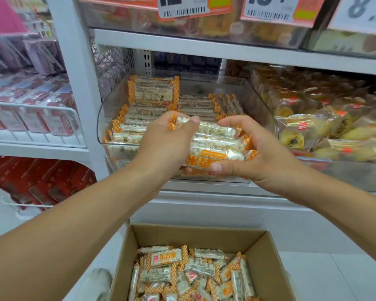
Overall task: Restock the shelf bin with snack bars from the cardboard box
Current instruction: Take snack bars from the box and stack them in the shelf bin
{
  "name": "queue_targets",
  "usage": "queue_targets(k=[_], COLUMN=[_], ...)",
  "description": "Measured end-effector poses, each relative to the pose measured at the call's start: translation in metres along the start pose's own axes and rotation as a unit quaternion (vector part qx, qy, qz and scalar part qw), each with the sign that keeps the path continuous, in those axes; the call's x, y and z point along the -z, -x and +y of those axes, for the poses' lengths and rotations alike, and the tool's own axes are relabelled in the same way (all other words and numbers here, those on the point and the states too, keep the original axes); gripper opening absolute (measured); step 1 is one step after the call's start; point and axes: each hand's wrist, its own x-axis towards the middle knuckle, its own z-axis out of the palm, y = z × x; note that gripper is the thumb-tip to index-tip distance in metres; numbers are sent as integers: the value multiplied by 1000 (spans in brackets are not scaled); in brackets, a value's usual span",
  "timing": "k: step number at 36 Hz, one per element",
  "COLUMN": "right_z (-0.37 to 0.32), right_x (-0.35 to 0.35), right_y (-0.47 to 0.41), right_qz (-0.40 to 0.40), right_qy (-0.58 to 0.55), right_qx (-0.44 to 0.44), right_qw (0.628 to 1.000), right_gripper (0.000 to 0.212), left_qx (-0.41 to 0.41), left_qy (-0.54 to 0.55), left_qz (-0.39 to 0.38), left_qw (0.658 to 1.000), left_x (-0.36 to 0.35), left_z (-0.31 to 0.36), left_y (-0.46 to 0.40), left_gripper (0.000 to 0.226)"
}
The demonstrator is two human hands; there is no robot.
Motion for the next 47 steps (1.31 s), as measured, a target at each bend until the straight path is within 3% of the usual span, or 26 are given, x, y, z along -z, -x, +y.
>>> queue_targets(k=[5, 9, 11, 14, 16, 18, 20, 26, 30, 34, 39, 43, 47], right_z=[-11, -15, -12, -5, -1, 0, -2, -9, -7, -3, -13, -31, -32], right_x=[-1, 0, 4, 11, 13, 10, 0, -35, -50, -52, -51, -61, -77], right_y=[-12, -31, -49, -86, -113, -136, -154, -195, -206, -209, -209, -205, -209], right_qz=[49, 88, 101, 130, 142, 110, 59, 40, 32, 47, 41, -15, -64], right_qy=[27, 21, -13, -33, -16, -23, -17, 63, 104, 154, 277, 460, 533], right_qx=[68, 59, 21, -16, -31, -90, -123, -7, 45, 61, 92, 119, 126], right_qw=[996, 994, 995, 991, 989, 990, 990, 997, 993, 985, 956, 880, 835], right_gripper=[70, 71, 74, 80, 82, 89, 84, 73, 72, 73, 78, 76, 84], left_qx=[-44, -72, -106, -212, -212, -175, -166, -168, -137, -134, -129, -119, -120], left_qy=[-19, -35, -71, -321, -479, -556, -584, -630, -622, -636, -648, -661, -676], left_qz=[-6, 55, 111, 135, 71, 6, -22, -1, 7, 2, -9, -8, -11], left_qw=[999, 995, 986, 913, 849, 813, 794, 758, 771, 760, 750, 741, 727], left_x=[7, 26, 42, 65, 74, 77, 77, 77, 75, 71, 74, 71, 71], left_z=[8, 17, 11, -7, -21, -32, -40, -45, -42, -42, -43, -43, -45], left_y=[0, -13, -24, -34, -38, -37, -39, -46, -49, -49, -50, -52, -56], left_gripper=[21, 66, 72, 43, 42, 45, 44, 63, 66, 77, 75, 66, 74])
